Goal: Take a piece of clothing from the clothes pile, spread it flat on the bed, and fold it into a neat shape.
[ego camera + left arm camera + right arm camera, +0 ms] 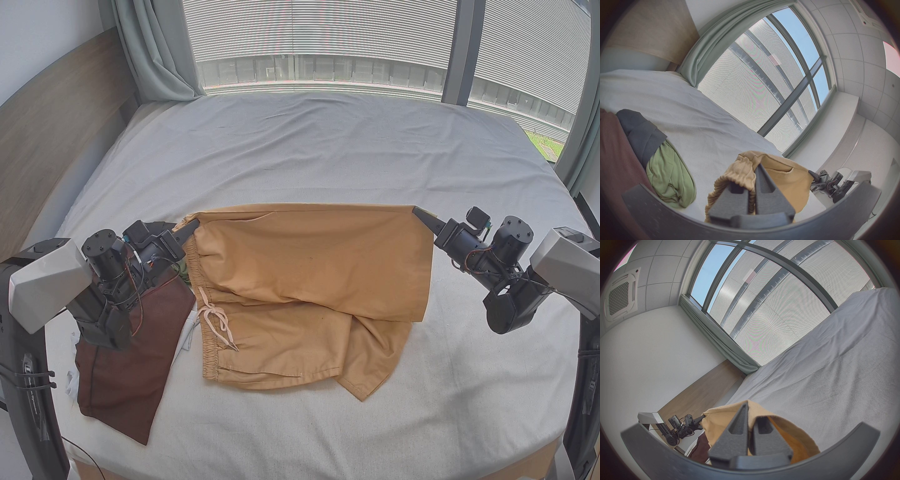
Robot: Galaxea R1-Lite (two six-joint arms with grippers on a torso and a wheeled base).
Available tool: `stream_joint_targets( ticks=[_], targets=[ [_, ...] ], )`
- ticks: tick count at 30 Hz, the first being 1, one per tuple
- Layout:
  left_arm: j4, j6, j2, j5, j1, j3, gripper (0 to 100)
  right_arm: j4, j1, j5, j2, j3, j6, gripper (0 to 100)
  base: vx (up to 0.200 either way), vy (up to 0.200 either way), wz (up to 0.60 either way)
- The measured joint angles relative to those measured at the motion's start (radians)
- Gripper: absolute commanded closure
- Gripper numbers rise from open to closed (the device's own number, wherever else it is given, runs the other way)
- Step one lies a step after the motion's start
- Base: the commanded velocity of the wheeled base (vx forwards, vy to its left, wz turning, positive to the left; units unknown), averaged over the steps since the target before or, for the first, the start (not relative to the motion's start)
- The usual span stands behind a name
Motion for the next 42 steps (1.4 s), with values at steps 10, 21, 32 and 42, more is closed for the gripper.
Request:
stream_joint_targets(
  ticks=[10, 21, 32, 42],
  targets=[
    [0.0, -0.037, 0.041, 0.016, -0.004, -0.069, 100, 0.003, 0.0, 0.003, 0.078, -0.121, 0.002, 100, 0.0, 0.0, 0.0],
    [0.0, -0.04, 0.09, 0.047, -0.001, -0.144, 100, 0.075, 0.001, 0.005, 0.131, -0.258, 0.002, 100, 0.0, 0.0, 0.0],
    [0.0, -0.064, 0.135, 0.051, 0.003, -0.187, 100, 0.187, 0.004, 0.004, 0.201, -0.44, 0.0, 100, 0.0, 0.0, 0.0],
    [0.0, -0.067, 0.183, 0.064, -0.002, -0.247, 100, 0.257, 0.003, 0.004, 0.271, -0.566, -0.001, 100, 0.0, 0.0, 0.0]
  ],
)
